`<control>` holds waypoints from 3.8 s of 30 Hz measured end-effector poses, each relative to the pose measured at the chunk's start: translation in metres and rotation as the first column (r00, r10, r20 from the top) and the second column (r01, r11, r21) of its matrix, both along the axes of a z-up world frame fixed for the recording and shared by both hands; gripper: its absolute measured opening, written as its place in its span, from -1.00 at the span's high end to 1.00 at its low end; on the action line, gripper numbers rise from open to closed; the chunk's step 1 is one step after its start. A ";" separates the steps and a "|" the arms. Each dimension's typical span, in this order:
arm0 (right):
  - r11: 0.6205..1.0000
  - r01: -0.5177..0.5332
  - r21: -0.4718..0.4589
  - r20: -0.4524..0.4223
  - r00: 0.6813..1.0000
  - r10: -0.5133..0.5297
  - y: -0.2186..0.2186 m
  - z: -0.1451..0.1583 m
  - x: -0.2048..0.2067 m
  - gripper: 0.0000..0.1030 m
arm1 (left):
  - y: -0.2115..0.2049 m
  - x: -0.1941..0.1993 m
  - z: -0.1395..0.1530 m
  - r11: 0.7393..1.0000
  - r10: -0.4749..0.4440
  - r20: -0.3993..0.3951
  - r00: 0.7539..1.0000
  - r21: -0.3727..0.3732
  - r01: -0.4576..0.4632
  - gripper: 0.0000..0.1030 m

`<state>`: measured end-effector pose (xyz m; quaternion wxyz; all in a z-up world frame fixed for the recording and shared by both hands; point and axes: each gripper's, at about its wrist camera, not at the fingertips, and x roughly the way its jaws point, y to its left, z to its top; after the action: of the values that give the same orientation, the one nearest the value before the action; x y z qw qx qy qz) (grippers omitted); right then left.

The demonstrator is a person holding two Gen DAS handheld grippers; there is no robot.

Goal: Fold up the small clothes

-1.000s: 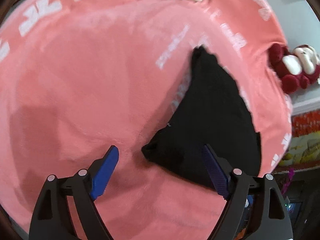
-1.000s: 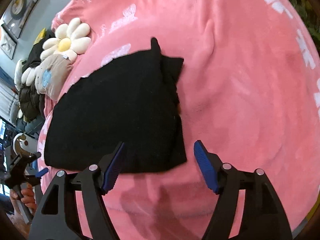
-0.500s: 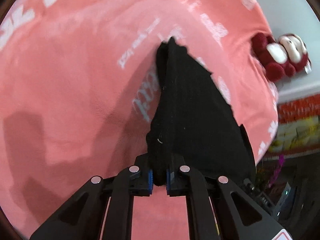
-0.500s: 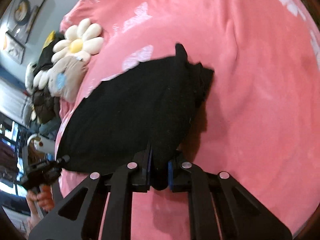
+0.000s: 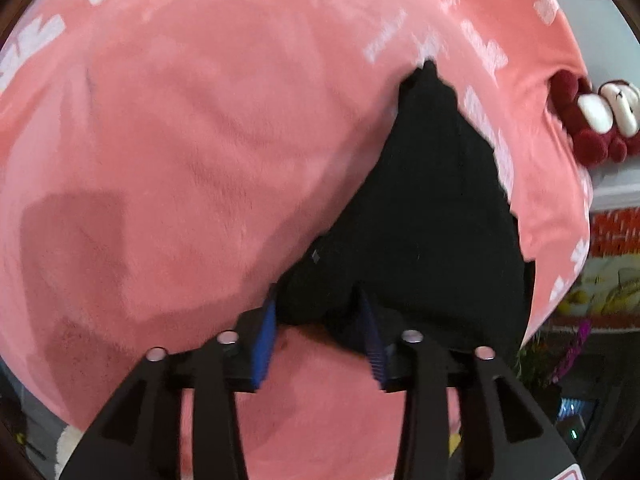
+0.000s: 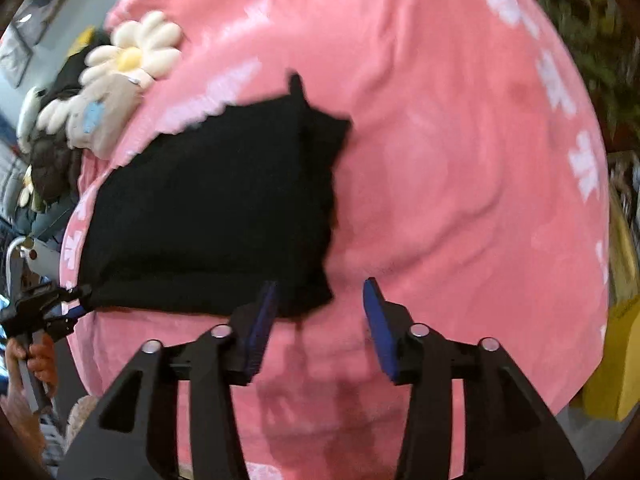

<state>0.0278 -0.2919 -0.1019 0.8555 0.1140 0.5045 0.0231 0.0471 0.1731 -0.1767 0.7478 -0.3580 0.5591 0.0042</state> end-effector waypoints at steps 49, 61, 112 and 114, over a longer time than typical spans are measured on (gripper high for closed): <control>0.997 -0.045 -0.071 -0.014 0.999 0.044 0.057 0.024 -0.041 -0.46 | -0.096 0.046 0.113 0.979 -0.170 0.325 0.930 -0.052 0.197 0.78; 0.991 0.098 -0.090 -0.012 0.995 -0.100 -0.024 0.017 -0.055 -0.50 | -0.297 0.046 0.110 0.859 -0.481 0.319 0.817 -0.017 0.512 0.71; 0.998 -0.058 0.034 -0.044 0.997 0.059 0.001 -0.036 0.080 0.41 | -0.274 -0.006 0.052 0.717 -0.558 -0.041 0.829 0.479 0.506 -0.27; 0.994 -0.019 0.108 -0.033 0.999 0.023 -0.008 -0.028 0.082 0.41 | -0.274 -0.005 0.052 0.711 -0.566 -0.043 0.823 0.479 0.515 -0.27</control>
<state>0.1093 -0.2998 -0.1301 0.8390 0.1550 0.5184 0.0573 0.0420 -0.1007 -0.1246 0.8084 0.0139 0.5801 -0.0986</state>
